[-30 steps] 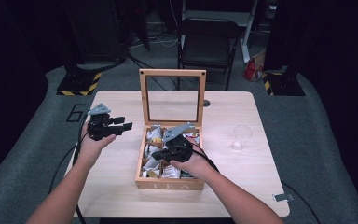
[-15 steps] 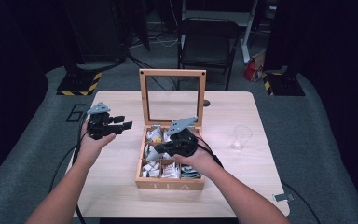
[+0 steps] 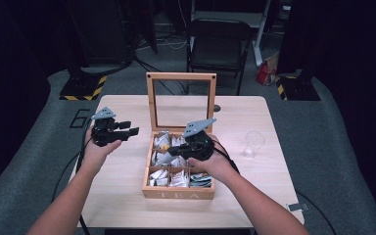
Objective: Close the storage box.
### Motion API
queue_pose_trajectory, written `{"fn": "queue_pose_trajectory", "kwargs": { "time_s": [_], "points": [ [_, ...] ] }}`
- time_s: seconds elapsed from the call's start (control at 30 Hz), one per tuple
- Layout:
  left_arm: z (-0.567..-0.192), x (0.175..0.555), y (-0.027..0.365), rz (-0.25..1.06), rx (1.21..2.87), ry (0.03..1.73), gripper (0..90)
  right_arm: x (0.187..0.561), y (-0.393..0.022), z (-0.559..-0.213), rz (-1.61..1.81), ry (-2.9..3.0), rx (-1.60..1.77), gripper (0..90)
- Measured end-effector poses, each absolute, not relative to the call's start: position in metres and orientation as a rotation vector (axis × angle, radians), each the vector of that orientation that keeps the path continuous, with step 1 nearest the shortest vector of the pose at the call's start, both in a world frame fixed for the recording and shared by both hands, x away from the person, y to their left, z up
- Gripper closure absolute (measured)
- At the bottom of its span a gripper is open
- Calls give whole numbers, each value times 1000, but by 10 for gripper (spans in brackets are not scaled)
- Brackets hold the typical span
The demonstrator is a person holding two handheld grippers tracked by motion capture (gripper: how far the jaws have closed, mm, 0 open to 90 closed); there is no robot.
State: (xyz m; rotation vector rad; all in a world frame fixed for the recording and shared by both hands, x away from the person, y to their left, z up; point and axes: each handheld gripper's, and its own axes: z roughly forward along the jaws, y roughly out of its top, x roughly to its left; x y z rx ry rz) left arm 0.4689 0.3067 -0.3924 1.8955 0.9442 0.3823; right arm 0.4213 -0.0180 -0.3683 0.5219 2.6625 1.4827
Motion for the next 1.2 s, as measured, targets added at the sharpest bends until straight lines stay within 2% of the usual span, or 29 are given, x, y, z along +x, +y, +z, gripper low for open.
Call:
{"fn": "queue_pose_trajectory", "kwargs": {
  "time_s": [1.2],
  "points": [
    [-395, 468, 305, 380, 1901, 948, 479, 438, -91, -361, 1450, 2484, 732, 900]
  ]
}}
